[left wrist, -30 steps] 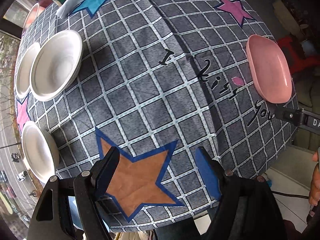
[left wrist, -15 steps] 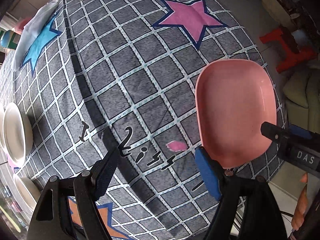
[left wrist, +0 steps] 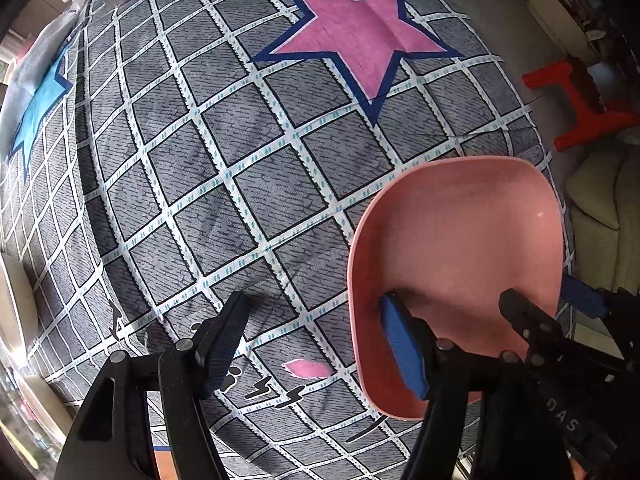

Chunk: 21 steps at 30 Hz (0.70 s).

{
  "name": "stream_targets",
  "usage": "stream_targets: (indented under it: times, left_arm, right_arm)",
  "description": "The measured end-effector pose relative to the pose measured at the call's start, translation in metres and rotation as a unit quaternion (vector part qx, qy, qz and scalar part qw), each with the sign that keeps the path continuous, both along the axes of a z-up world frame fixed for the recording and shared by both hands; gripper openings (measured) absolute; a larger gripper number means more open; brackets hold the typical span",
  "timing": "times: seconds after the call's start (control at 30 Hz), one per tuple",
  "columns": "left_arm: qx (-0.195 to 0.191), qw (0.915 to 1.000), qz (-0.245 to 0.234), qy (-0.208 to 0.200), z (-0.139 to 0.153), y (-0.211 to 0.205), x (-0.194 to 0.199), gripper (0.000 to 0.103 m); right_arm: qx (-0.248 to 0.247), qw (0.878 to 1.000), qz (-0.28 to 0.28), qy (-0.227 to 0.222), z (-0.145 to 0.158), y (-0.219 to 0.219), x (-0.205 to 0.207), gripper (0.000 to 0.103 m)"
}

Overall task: Organize plates and bowls
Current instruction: 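Move the right tool to the pink plate and grip its rim, then carry the pink plate onto the blue plate stack and release it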

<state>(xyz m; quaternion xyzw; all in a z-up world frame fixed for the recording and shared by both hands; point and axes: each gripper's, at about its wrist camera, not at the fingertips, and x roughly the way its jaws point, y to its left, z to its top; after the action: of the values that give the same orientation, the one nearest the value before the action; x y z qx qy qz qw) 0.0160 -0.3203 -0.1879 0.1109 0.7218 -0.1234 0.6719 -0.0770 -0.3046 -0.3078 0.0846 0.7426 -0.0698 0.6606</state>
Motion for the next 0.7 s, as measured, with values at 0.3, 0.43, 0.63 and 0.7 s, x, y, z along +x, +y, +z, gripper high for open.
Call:
stream_targets:
  times: [0.3, 0.43, 0.63, 0.7]
  left_arm:
    - [-0.020, 0.9994, -0.024, 0.012, 0.012, -0.040, -0.015, 0.028]
    - [-0.009, 0.9997, -0.017, 0.015, 0.010, -0.017, -0.030, 0.028]
    - [0.021, 0.9997, 0.005, 0.012, 0.007, 0.029, -0.060, 0.028]
    - [0.022, 0.9992, 0.029, 0.016, 0.007, 0.047, -0.069, 0.028]
  right_arm:
    - [0.036, 0.999, 0.037, 0.003, 0.005, 0.031, -0.006, 0.039]
    - [0.073, 0.997, 0.037, 0.014, 0.006, 0.052, -0.020, 0.039]
    - [0.071, 0.992, 0.105, 0.027, 0.002, 0.126, -0.039, 0.039]
    - [0.071, 0.989, 0.130, 0.027, 0.003, 0.152, -0.045, 0.039]
